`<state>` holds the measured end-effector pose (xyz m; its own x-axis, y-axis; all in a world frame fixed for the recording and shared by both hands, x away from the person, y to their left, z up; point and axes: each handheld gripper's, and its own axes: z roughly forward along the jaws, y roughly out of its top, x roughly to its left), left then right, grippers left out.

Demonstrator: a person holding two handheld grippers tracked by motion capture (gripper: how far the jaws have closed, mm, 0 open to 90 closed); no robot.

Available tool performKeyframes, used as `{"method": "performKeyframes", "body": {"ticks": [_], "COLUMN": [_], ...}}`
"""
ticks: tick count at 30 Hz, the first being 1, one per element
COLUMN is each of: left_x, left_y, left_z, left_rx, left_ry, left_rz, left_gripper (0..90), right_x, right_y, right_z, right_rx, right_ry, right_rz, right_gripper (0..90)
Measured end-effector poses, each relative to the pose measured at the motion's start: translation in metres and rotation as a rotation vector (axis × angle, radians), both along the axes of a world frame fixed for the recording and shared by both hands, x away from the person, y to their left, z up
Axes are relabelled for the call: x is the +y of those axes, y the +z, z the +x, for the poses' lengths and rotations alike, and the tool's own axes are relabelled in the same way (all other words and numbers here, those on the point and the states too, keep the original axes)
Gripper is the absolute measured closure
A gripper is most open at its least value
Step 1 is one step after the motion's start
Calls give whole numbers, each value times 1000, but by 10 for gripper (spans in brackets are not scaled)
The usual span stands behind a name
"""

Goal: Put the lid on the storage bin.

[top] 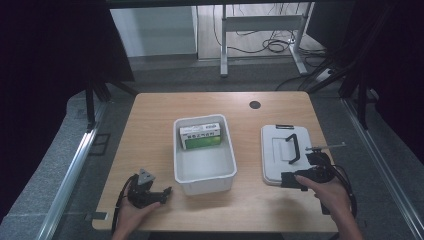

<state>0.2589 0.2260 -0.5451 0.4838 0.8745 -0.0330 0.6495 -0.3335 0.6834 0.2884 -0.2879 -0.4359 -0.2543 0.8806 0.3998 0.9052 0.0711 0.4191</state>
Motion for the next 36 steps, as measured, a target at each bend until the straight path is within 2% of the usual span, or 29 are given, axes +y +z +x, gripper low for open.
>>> {"method": "performKeyframes", "body": {"ticks": [7, 15, 23, 36], "left_x": [0, 0, 0, 0], "left_y": [0, 0, 0, 0], "left_z": [0, 0, 0, 1], "left_rx": [2, 2, 2, 2], "left_ry": [1, 1, -3, -4], "left_rz": [-1, -1, -1, -1], "left_gripper": [116, 116, 116, 118], "right_x": [0, -1, -3, -13], "right_y": [11, 16, 23, 22], "right_z": [9, 23, 40, 65], "right_rx": [-3, -9, -8, 23], "right_ry": [-3, -29, -60, -112], "right_rz": [0, -7, -33, -73], "right_gripper": [358, 355, 355, 357]}}
